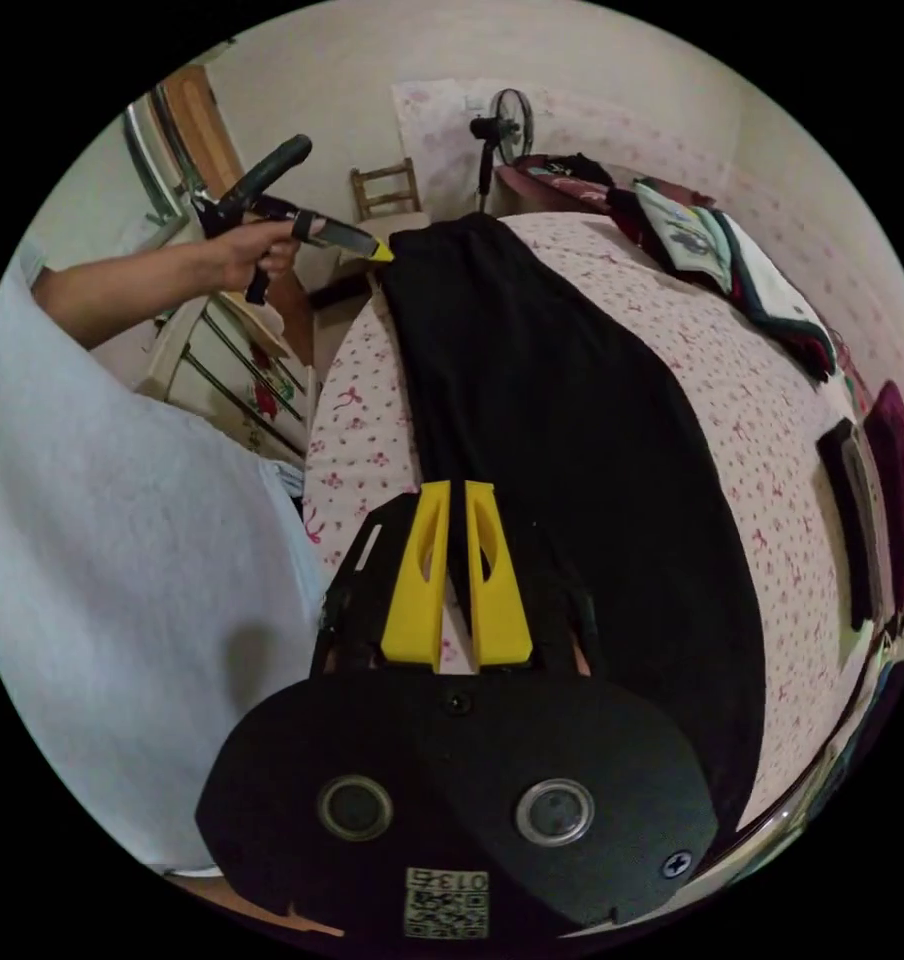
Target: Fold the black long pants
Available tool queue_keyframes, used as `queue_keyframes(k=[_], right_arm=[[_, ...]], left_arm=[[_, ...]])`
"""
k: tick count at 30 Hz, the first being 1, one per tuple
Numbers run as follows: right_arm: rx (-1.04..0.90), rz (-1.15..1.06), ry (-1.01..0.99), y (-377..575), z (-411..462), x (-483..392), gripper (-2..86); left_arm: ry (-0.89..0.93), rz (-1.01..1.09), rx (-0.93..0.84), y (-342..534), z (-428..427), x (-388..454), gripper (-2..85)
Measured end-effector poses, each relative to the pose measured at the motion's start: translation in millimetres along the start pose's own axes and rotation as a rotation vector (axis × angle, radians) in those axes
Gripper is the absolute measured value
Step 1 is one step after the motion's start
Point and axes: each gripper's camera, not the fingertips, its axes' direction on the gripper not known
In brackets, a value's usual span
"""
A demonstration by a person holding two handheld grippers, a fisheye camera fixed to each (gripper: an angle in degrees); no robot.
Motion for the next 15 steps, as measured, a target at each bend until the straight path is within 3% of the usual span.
queue_keyframes(k=[5, 15], right_arm=[[-0.145, -0.062, -0.025, -37, 38, -4, 2.0], [-0.020, -0.099, 0.029, -53, 6, -15, 0.5]], left_arm=[[0.091, -0.128, -0.009, -11, 7, -68, 5.0], [0.055, -0.006, -0.017, -28, -7, -104, 0.5]])
